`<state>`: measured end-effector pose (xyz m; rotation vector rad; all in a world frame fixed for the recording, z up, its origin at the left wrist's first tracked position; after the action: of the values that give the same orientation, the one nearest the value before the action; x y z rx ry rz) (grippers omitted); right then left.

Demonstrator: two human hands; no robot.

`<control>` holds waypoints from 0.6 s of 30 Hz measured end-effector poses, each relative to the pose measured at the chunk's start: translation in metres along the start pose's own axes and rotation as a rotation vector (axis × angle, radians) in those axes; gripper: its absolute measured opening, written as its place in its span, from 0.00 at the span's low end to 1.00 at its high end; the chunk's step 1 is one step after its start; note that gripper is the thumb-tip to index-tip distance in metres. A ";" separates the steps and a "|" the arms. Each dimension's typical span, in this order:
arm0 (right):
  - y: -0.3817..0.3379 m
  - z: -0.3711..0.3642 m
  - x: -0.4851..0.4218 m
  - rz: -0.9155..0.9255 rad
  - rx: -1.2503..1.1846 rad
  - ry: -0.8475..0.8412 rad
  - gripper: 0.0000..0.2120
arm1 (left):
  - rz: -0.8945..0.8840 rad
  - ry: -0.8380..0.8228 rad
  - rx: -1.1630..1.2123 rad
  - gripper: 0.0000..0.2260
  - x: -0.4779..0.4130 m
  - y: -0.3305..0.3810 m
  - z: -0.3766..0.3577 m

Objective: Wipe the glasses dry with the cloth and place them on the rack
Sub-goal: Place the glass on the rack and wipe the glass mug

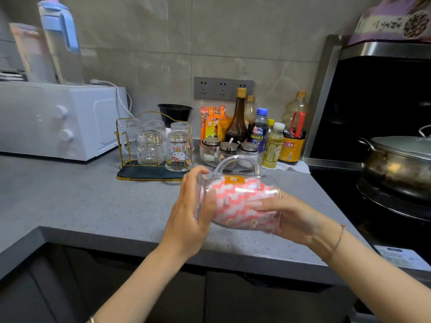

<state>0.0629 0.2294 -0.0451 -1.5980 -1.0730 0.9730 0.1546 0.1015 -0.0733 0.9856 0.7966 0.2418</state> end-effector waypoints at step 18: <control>-0.005 0.002 -0.003 0.198 0.326 0.252 0.18 | 0.396 -0.140 0.220 0.33 -0.006 -0.003 0.000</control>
<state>0.0587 0.2279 -0.0402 -1.5237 -0.5602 0.9879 0.1499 0.0973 -0.0728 1.3522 0.5006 0.4274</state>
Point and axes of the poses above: each hand's wrist, its own x-axis away from the middle knuckle, its own z-axis out of the back of the hand, y = z × x, the point moved 5 cm from there along -x, towards the middle knuckle, and after that the axes turned 9 degrees about z, right-handed, at the moved point
